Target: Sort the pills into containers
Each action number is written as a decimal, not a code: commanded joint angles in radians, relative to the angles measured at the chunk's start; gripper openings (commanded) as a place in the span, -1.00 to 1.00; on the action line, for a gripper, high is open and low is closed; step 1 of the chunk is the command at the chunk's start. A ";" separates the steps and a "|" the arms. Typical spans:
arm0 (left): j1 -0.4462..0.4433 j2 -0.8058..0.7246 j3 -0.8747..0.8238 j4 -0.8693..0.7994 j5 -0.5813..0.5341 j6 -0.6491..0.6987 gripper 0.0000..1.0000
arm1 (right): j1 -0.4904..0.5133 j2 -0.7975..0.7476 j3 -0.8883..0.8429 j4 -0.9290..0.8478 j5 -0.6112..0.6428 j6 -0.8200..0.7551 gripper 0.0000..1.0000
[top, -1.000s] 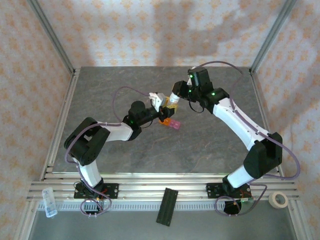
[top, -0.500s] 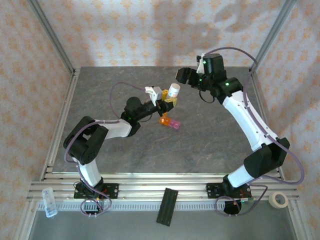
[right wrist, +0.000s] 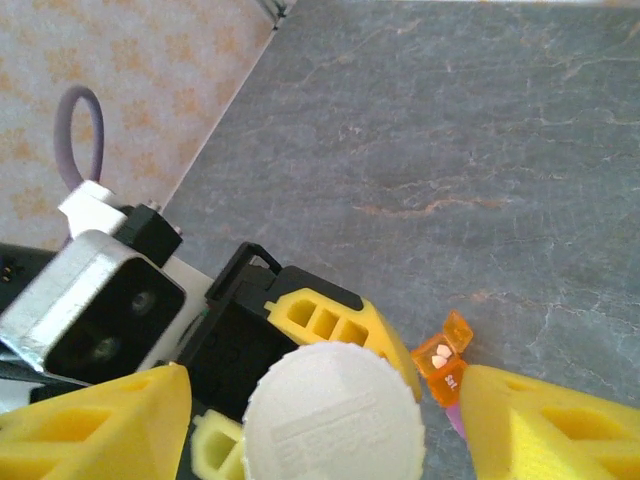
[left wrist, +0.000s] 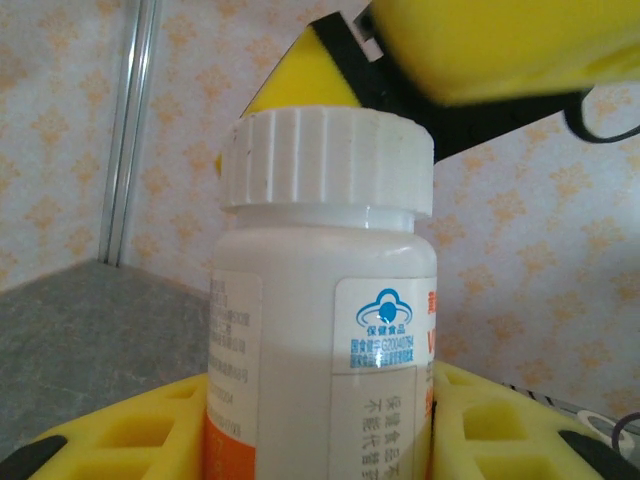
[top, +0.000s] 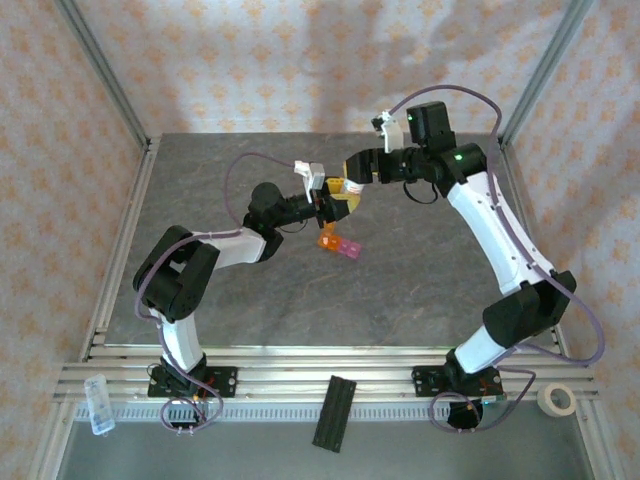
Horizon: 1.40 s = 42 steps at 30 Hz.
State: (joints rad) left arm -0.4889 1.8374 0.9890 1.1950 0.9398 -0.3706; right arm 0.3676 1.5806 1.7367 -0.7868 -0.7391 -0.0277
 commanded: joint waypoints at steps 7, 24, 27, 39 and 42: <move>0.003 0.010 0.039 0.056 0.051 -0.033 -1.00 | -0.003 0.013 0.009 -0.029 -0.019 -0.032 0.08; -0.012 -0.041 -0.013 0.034 -0.123 0.120 -1.00 | 0.076 -0.040 -0.206 0.183 0.249 0.348 -0.58; -0.036 -0.070 -0.041 0.009 -0.194 0.209 -1.00 | 0.121 -0.038 -0.252 0.219 0.354 0.457 -0.64; -0.128 -0.110 -0.093 -0.066 -0.409 0.429 -1.00 | 0.236 -0.029 -0.340 0.313 0.573 0.647 -0.65; -0.115 -0.091 -0.090 -0.040 -0.397 0.391 -1.00 | 0.222 -0.029 -0.274 0.251 0.598 0.607 -0.42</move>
State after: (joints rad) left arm -0.5896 1.7824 0.8627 0.9989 0.5606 -0.0242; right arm 0.5648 1.5318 1.4250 -0.4614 -0.1650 0.5560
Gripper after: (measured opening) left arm 0.412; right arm 0.341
